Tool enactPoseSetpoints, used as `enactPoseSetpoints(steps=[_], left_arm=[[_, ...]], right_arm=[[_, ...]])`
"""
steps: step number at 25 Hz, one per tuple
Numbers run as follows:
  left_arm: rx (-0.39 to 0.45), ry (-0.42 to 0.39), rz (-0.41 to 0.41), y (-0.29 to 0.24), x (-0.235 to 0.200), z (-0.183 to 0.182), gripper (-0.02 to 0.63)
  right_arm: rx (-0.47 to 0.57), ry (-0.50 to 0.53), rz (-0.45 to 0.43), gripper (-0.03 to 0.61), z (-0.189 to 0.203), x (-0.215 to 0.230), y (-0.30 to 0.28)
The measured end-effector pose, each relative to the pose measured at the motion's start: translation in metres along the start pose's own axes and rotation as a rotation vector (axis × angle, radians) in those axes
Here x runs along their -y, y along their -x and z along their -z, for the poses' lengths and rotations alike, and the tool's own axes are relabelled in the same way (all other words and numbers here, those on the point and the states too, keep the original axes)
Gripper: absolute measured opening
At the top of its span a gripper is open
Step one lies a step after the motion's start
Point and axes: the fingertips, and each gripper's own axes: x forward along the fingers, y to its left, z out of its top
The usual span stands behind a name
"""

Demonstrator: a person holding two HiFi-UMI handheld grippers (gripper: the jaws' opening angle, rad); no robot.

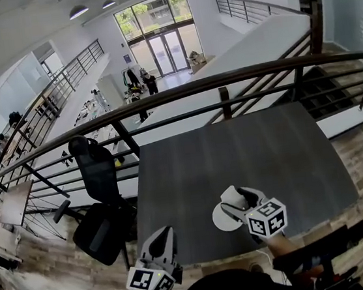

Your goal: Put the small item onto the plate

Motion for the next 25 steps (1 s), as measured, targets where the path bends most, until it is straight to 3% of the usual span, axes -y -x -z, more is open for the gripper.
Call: enactPoseSetpoints(steps=[15, 25], left_arm=[[-0.005, 0.009, -0.107, 0.024, -0.013, 0.002, 0.005], [-0.015, 0.017, -0.192, 0.040, -0.027, 0.005, 0.005]], right_arm=[[-0.208, 0.010, 0.014, 0.336, 0.104, 0.036, -0.049], [-0.286, 0.017, 0.018, 0.334, 0.155, 0.049, -0.081]])
